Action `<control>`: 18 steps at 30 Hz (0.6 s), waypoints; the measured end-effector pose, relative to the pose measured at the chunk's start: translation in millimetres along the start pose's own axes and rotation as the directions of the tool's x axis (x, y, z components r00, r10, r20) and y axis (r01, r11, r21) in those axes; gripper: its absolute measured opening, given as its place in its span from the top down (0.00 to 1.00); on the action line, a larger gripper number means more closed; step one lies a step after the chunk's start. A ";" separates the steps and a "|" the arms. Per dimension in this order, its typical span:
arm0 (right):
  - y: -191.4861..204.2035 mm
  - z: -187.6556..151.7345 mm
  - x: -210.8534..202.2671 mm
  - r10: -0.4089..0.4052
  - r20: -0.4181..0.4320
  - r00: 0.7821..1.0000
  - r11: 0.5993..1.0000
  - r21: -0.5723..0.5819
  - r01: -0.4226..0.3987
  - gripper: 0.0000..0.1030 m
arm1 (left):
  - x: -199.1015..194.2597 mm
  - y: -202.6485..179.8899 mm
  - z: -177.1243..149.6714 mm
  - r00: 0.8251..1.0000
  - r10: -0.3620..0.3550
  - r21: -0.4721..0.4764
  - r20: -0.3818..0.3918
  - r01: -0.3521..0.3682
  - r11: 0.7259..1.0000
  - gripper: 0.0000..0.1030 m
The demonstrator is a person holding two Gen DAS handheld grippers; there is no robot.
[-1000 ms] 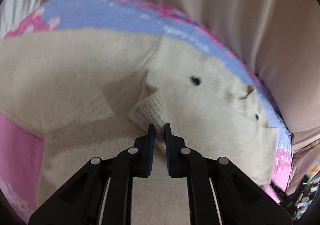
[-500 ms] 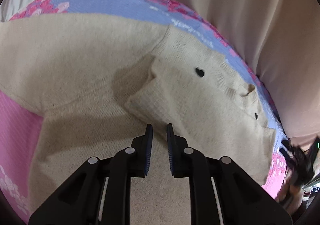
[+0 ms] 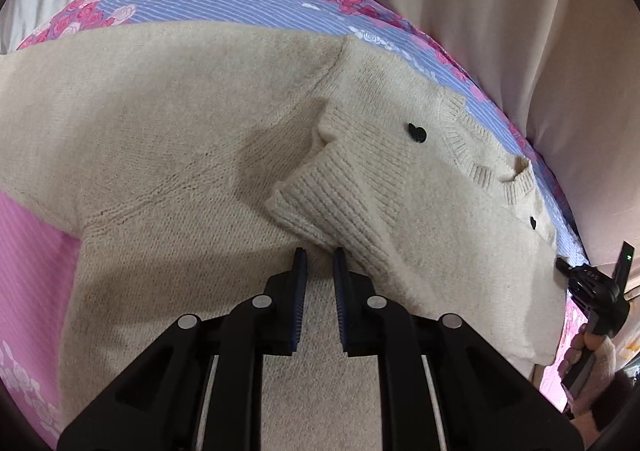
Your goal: Fold small clothes
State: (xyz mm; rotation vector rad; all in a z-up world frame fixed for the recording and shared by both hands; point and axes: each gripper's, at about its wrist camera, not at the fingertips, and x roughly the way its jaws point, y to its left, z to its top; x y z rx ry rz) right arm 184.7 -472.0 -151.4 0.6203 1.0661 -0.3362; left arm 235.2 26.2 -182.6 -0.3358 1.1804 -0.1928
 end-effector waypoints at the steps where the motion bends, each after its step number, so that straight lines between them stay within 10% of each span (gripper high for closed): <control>1: -0.8 0.2 -8.3 0.010 0.015 1.000 1.000 0.019 -0.010 0.70 | -2.0 2.8 0.2 1.000 -0.020 -0.020 -0.001 0.020 1.000 0.87; 6: 9.6 -30.5 -82.8 0.086 0.153 0.984 0.996 -0.023 -0.083 0.58 | -38.8 42.9 -2.4 0.985 -0.135 -0.178 0.110 0.153 0.972 0.77; 12: 29.3 -119.8 -110.9 0.018 0.073 0.997 0.978 -0.208 -0.003 0.54 | -95.6 175.9 1.9 0.963 0.091 -0.480 0.254 0.044 0.876 0.63; 18: 36.3 -204.1 -121.7 0.001 -0.075 0.997 0.975 -0.223 -0.018 0.51 | -131.4 308.7 35.7 0.899 0.356 -0.634 0.255 -0.122 0.764 0.62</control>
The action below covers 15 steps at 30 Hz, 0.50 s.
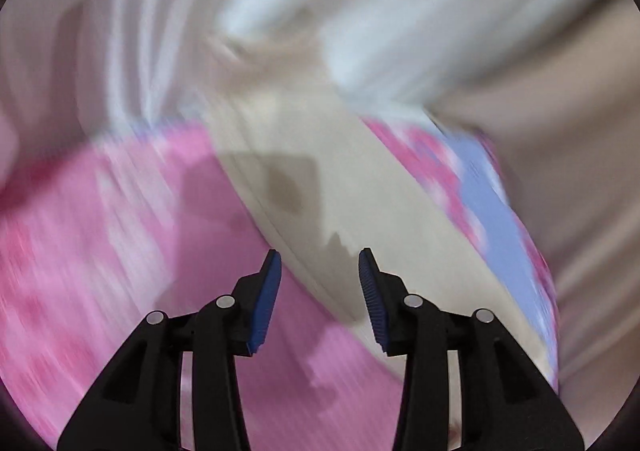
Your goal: Fold small clothes
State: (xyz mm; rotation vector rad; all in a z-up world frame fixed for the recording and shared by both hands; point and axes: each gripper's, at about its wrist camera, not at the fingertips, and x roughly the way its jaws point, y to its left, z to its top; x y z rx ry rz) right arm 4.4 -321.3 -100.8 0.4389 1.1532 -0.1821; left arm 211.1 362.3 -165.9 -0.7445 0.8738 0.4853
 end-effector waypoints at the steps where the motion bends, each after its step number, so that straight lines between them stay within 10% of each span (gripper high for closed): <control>1: 5.8 -8.4 1.0 -0.002 -0.018 1.000 1.000 -0.010 0.002 0.51 | 5.8 8.6 13.1 1.000 0.014 -0.018 0.013 -0.014 1.000 0.62; 10: 39.2 -37.9 -22.5 -0.038 -0.012 0.999 0.993 -0.110 0.037 0.44 | 39.6 19.8 45.6 0.999 -0.044 -0.050 0.018 0.045 0.998 0.92; 15: 39.8 -32.7 -32.2 -0.038 0.007 0.999 0.994 -0.105 0.038 0.44 | -25.5 -56.2 30.5 0.958 -0.258 0.149 0.121 0.240 0.959 0.93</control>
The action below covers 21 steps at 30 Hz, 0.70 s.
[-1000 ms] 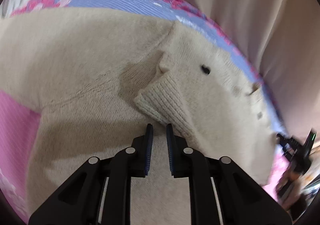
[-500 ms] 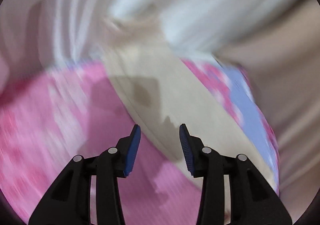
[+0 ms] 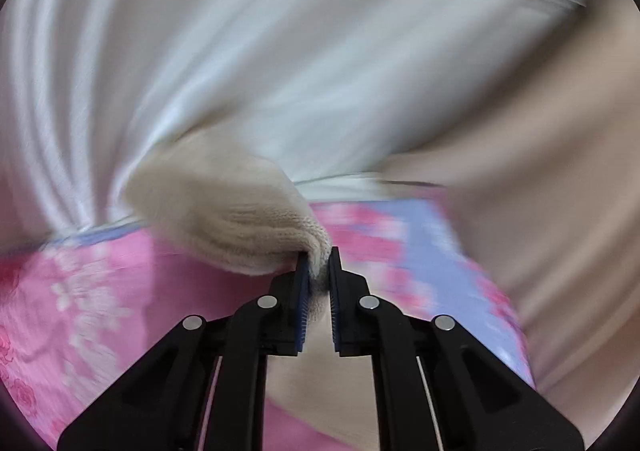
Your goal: Fold small clothes
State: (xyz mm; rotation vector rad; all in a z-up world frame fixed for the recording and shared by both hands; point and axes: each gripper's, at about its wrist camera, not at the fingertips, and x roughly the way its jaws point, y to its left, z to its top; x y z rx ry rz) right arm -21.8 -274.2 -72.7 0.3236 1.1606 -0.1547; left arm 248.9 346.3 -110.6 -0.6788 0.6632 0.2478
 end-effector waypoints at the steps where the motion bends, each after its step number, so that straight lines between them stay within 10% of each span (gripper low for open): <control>1: 0.9 0.8 -0.8 0.010 0.005 1.000 1.000 0.007 -0.010 0.44 | -16.8 -36.8 -3.6 0.997 -0.074 0.076 0.015 0.072 0.994 0.93; 5: 3.6 0.0 -6.7 0.027 0.034 0.999 1.000 0.005 -0.027 0.44 | -66.1 -143.4 -39.0 0.951 -0.306 0.274 -0.042 0.305 0.912 0.93; 12: -22.1 -11.1 -15.6 0.036 0.076 0.996 0.995 0.092 -0.043 0.44 | -108.4 -288.4 -202.8 0.791 -0.465 0.436 -0.398 0.609 0.663 0.91; 17: -52.7 -25.6 -15.5 0.007 0.075 0.997 0.985 0.172 -0.020 0.44 | -69.5 -310.9 -342.0 0.729 -0.247 0.451 -0.638 0.614 0.648 0.88; 21: -67.6 -22.5 -20.8 0.005 0.097 0.995 0.981 0.191 -0.023 0.42 | -96.9 -280.3 -382.2 0.711 -0.199 0.462 -0.674 0.616 0.638 0.85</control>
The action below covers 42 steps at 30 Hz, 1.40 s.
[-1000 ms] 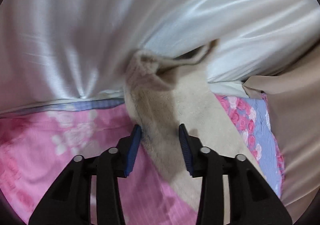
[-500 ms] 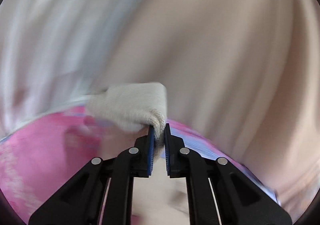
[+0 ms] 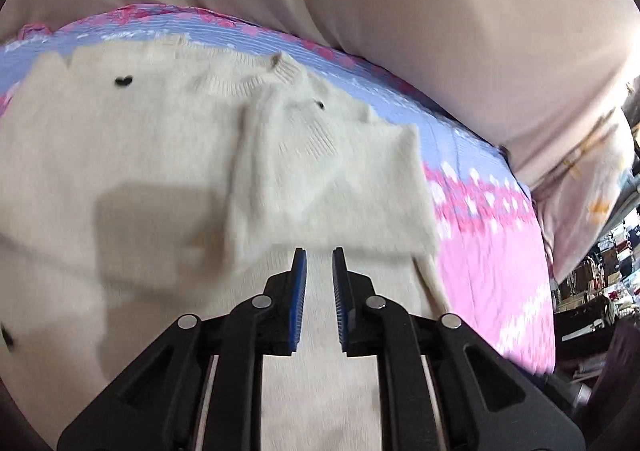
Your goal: Fold small clothes
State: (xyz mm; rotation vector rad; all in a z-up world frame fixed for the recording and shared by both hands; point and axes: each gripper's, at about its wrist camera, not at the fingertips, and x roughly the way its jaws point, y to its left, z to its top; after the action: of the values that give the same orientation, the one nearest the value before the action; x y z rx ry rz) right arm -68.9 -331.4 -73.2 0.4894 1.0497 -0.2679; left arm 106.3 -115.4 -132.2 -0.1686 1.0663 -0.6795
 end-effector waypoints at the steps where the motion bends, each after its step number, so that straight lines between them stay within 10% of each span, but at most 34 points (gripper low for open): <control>1: -1.1 8.8 1.3 0.026 0.006 1.000 1.000 0.008 -0.026 0.41 | -11.5 3.5 -7.0 1.000 0.000 0.000 0.007 0.000 1.000 0.81; 7: 17.7 85.5 53.1 0.220 -0.021 0.975 0.972 0.087 -0.217 0.39 | -59.6 59.0 -20.5 0.994 0.070 -0.168 0.079 -0.056 0.984 0.66; 19: 177.4 156.1 174.9 0.053 -0.157 0.986 0.981 -0.174 -0.080 0.39 | -117.8 150.2 -39.6 0.954 0.271 -0.390 0.127 -0.203 0.898 0.57; 21: 184.4 158.3 182.7 0.021 -0.143 0.989 0.975 -0.217 -0.052 0.53 | -116.7 156.8 -41.4 0.959 0.260 -0.416 0.115 -0.191 0.889 0.57; 22: 184.4 161.1 179.1 0.052 -0.141 0.989 0.974 -0.214 -0.081 0.89 | -116.3 161.5 -38.9 0.962 0.248 -0.435 0.116 -0.175 0.883 0.57; 26: 144.8 190.8 98.5 0.310 0.055 0.949 0.949 -0.077 -0.305 0.93 | -115.8 168.4 -35.2 0.962 0.236 -0.466 0.134 -0.149 0.872 0.57; 29: 85.6 192.2 58.7 0.315 0.175 0.933 0.948 0.002 -0.320 0.93 | -110.3 169.6 -27.7 0.963 0.231 -0.466 0.140 -0.141 0.873 0.57; 33: 13.8 156.8 105.0 0.123 0.032 0.992 0.990 0.071 -0.125 0.93 | -93.5 180.9 -11.7 0.969 0.190 -0.534 0.155 -0.080 0.842 0.57; 38: -26.3 126.2 120.8 0.224 0.003 0.975 0.942 0.256 -0.217 0.82 | -73.0 200.6 2.6 0.976 0.167 -0.613 0.139 -0.048 0.789 0.57; 42: -24.0 133.9 112.0 0.268 0.027 0.963 0.927 0.264 -0.266 0.50 | -65.6 216.1 7.8 0.977 0.145 -0.673 0.156 -0.002 0.740 0.57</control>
State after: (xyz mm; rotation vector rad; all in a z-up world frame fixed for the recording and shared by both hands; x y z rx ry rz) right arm 76.2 -417.9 -123.5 0.8695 0.9469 -0.1638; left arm 186.2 91.6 -174.7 -0.8060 1.0779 -0.1643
